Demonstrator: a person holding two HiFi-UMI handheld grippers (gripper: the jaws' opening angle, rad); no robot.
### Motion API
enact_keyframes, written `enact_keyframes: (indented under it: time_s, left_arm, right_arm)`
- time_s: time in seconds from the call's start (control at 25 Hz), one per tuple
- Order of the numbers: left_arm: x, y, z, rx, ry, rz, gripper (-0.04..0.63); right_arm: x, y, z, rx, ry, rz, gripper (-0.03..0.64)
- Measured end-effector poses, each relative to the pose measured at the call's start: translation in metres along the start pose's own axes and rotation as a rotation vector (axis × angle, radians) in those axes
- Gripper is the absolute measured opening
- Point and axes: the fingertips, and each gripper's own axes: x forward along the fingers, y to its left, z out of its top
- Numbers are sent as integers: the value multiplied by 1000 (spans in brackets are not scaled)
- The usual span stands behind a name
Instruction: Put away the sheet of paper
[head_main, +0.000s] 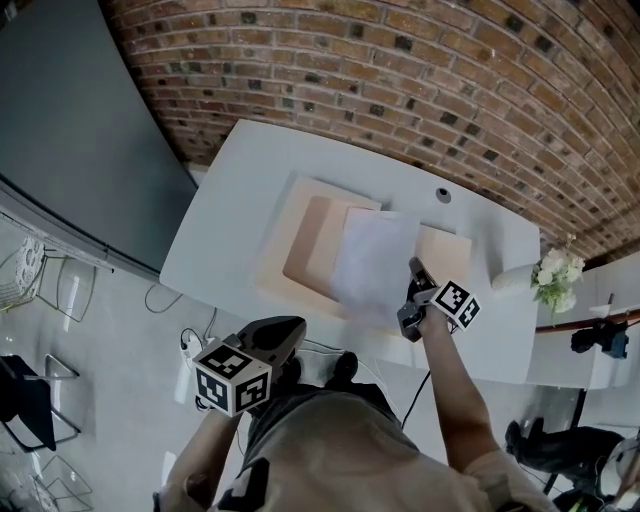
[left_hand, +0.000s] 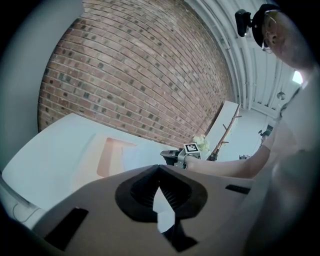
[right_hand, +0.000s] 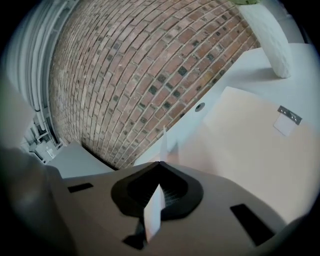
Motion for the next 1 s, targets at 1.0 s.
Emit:
enact_keyframes:
  time_s: [1.0]
  left_arm:
    - [-14, 26, 8, -25, -11, 61, 14]
  right_arm:
    - [32, -8, -22, 117, 10, -52, 23]
